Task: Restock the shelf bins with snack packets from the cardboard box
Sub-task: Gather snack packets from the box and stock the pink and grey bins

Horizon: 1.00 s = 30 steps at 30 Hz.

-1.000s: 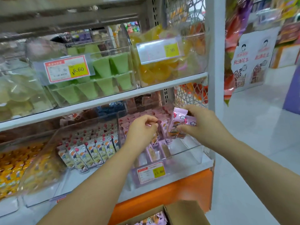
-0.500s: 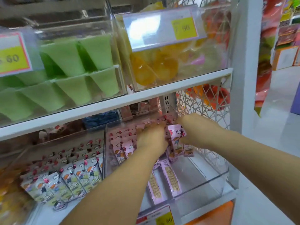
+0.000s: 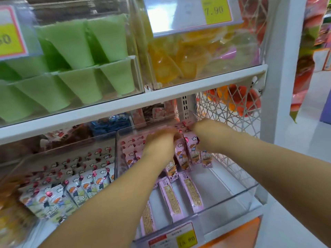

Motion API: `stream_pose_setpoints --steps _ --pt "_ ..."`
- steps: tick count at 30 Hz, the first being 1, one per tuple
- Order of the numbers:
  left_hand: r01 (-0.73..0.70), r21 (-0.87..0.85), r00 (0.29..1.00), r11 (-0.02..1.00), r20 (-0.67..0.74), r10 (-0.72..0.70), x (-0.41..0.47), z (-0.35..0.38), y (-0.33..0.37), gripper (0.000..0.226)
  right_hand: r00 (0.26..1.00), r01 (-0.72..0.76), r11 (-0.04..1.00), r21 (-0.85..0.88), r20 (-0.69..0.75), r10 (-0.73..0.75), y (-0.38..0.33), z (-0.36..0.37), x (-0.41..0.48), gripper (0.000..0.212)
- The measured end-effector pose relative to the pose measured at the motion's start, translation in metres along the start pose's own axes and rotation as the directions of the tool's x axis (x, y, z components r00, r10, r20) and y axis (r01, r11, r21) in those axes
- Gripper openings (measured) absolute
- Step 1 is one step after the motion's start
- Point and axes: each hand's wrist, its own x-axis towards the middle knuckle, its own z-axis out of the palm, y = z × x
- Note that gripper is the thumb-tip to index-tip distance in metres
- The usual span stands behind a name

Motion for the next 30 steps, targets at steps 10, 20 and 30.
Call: stream_pose_setpoints --steps 10,20,30 --pt "0.103 0.063 0.992 0.993 -0.073 -0.099 0.008 0.011 0.003 0.014 0.990 -0.006 0.996 -0.094 -0.140 -0.008 -0.012 0.011 -0.001 0.055" --pt "0.101 -0.111 0.991 0.989 -0.080 -0.111 0.010 0.013 0.009 0.012 0.993 -0.117 0.959 0.260 0.009 0.119 -0.008 0.027 -0.013 0.063" --pt "0.045 -0.109 0.995 0.993 -0.082 -0.054 0.001 0.015 0.009 0.027 0.989 -0.128 0.843 0.522 0.008 0.145 -0.004 0.030 -0.025 0.074"
